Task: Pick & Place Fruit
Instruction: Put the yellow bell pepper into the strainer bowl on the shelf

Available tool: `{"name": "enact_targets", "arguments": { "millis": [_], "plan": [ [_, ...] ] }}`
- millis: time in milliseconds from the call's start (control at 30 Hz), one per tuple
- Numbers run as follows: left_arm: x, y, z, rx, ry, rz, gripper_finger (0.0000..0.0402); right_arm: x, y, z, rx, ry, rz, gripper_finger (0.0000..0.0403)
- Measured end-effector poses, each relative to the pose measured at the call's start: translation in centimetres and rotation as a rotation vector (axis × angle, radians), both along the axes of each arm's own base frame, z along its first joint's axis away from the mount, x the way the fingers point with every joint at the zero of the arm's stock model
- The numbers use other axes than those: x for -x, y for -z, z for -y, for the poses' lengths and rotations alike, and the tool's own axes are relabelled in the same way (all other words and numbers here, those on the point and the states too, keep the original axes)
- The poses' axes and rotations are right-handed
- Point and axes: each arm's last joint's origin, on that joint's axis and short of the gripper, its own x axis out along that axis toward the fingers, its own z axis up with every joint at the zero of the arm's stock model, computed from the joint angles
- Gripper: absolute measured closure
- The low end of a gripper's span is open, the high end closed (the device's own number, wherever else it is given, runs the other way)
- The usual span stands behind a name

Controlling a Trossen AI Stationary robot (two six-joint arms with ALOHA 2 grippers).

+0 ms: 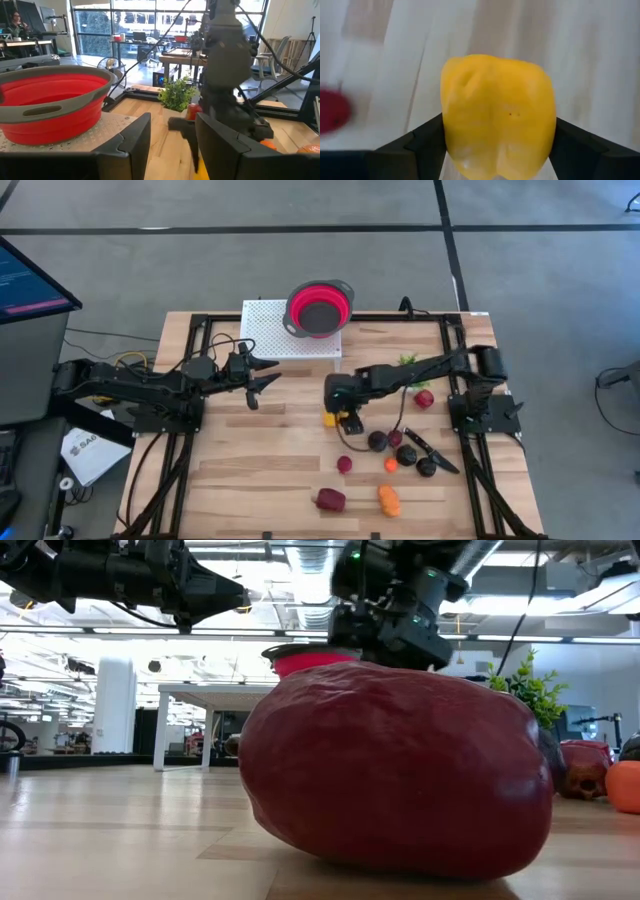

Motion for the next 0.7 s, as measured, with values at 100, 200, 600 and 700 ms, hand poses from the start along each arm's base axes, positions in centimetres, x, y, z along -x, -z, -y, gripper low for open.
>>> {"name": "enact_targets", "arguments": {
  "millis": [100,200,600,700],
  "plan": [
    [0.0,0.0,0.2,-0.002,0.044,0.002,0.0252,1.6,0.2,0.2,-0.073,0.109,0.210,0.0125],
    [-0.3,-0.1,0.6,-0.027,0.147,0.018,0.0252,2.8,-0.5,-0.6,-0.142,0.165,0.499,0.0125],
    [-5.6,2.3,2.7,-0.173,0.348,-0.080,0.0154,3.7,-0.6,-1.9,-0.119,0.275,0.844,0.0126],
    [-7.1,2.9,2.5,-0.164,0.284,-0.126,0.0099,3.7,-0.6,-1.9,-0.109,0.269,0.841,0.0126]
  ]
}}
